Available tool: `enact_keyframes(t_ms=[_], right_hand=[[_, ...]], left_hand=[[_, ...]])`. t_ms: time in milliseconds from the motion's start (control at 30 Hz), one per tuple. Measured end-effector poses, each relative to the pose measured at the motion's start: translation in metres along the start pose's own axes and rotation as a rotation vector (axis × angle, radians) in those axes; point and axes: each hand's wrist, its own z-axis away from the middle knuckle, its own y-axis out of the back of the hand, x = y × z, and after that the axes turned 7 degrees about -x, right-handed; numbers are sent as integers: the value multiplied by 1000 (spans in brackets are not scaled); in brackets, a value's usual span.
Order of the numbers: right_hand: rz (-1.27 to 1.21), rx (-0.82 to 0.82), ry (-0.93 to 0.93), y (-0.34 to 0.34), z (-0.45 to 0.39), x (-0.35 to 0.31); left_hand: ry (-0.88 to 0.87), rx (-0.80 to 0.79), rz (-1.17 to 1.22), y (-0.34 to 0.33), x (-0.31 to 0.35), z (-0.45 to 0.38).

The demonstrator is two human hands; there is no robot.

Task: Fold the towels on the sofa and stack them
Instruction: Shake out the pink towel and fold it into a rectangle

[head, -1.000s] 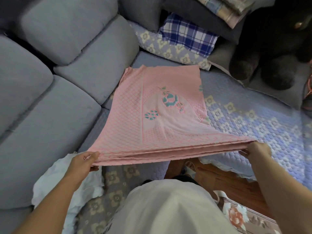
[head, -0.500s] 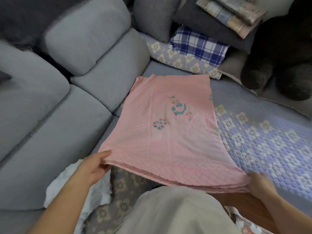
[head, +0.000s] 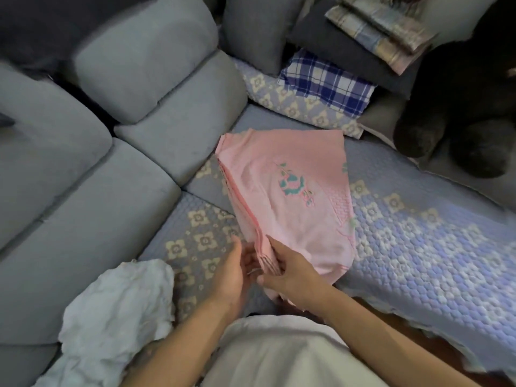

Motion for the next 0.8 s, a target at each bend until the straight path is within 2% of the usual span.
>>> enact_keyframes(t_ms=[100, 233, 367, 467, 600, 800], right_hand=[[-205, -3, 5, -5, 2, -2], [-315, 58, -81, -10, 4, -8], [-726, 95, -130, -12, 2, -19], [-935, 81, -150, -18, 0, -19], [-1024, 41, -164, -26, -1, -23], [-887, 124, -149, -30, -4, -14]], left_hand=[[-24, -13, -65, 2, -7, -1], [-56, -72, -39, 2, -15, 7], [-96, -100, 8, 4, -20, 9], [-174, -48, -181, 7, -27, 7], [-277, 36, -339, 7, -37, 3], [-276, 105, -344, 11, -36, 0]])
